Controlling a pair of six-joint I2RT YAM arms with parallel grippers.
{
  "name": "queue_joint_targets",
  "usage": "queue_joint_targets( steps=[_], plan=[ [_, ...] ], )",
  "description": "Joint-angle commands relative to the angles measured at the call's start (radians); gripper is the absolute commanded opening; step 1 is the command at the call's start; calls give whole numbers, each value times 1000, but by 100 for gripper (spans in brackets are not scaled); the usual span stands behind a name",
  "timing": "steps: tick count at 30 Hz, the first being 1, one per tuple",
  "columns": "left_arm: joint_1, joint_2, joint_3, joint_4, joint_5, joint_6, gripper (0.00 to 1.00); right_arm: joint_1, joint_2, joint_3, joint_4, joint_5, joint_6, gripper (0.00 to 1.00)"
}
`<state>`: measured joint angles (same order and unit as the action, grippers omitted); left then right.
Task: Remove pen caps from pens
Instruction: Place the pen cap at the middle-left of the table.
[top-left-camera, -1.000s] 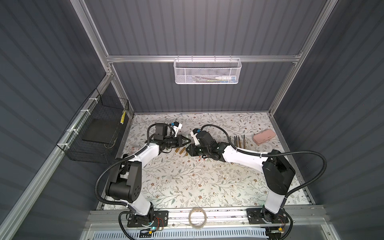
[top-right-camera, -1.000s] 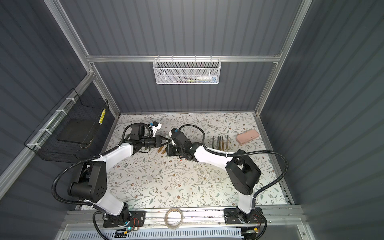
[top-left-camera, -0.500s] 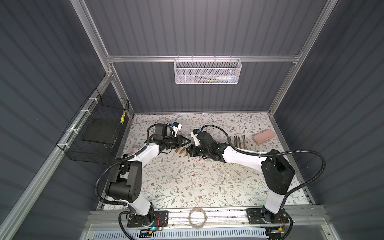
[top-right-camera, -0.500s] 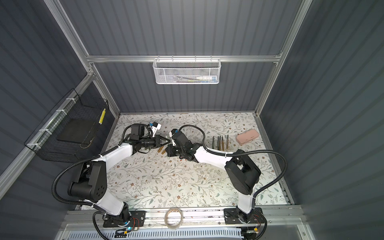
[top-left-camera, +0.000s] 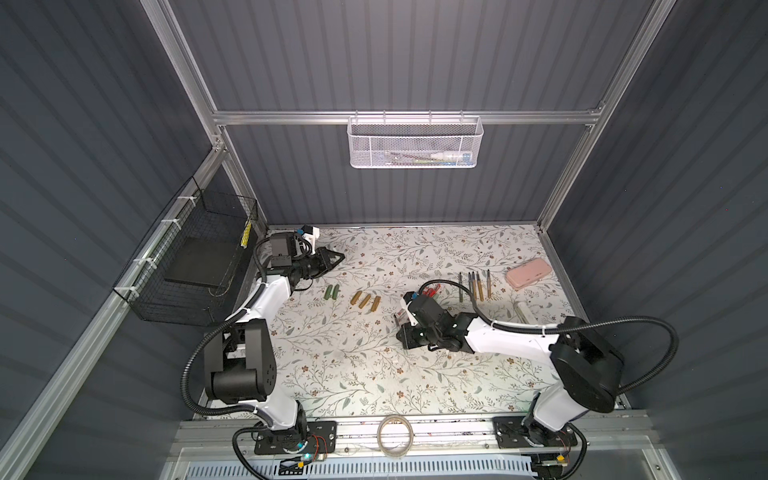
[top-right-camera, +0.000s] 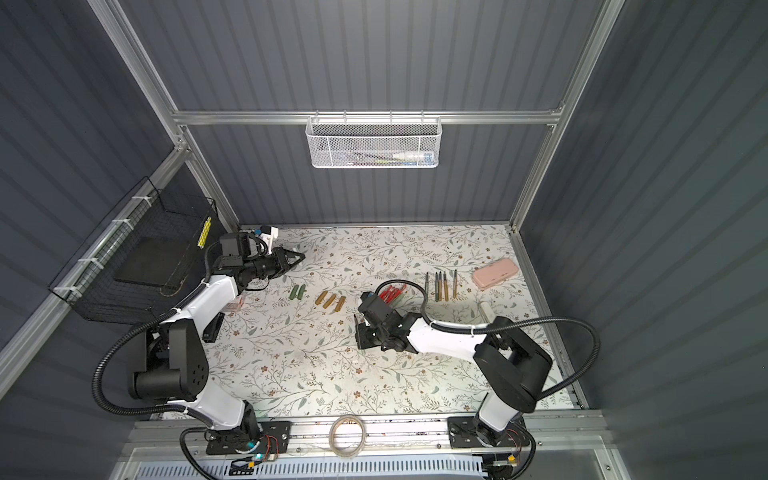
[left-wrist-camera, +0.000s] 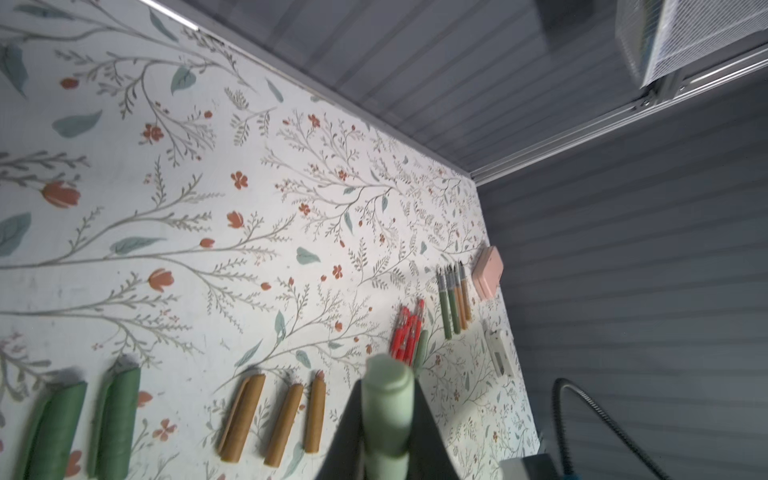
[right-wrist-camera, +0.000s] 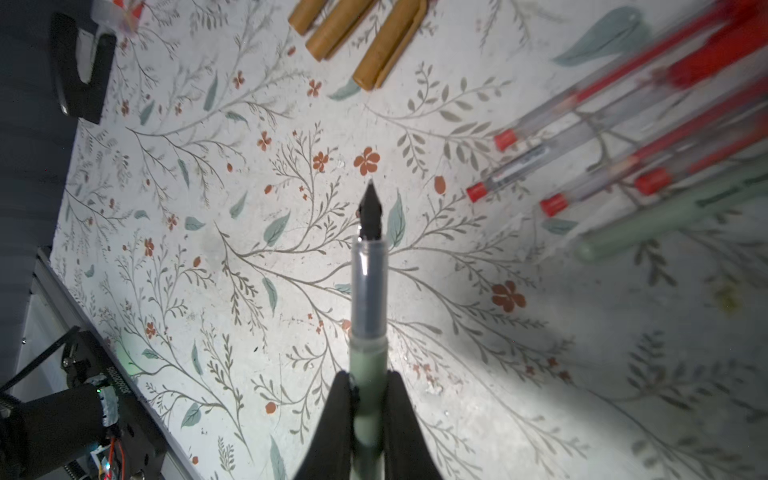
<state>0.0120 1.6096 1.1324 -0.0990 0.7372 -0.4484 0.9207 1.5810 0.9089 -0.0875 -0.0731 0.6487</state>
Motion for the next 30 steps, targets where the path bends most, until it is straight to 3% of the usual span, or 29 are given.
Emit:
queue_joint_targets(
  steps=[1, 9, 18, 23, 30],
  plan=[
    [-7, -60, -47, -170, -98, 157, 0, -29, -86, -33, -46, 109, 31, 0],
    [-12, -133, -194, -386, -296, 403, 0, -204, -244, -128, -201, 125, 40, 0],
    [-12, -139, -291, -352, -390, 396, 1, -367, -340, -160, -414, 109, -36, 0],
    [-12, -102, -309, -316, -456, 380, 6, -434, -345, -190, -430, 100, -62, 0],
    [-12, 13, -269, -313, -432, 348, 9, -508, -304, -195, -422, 73, -96, 0]
  ],
)
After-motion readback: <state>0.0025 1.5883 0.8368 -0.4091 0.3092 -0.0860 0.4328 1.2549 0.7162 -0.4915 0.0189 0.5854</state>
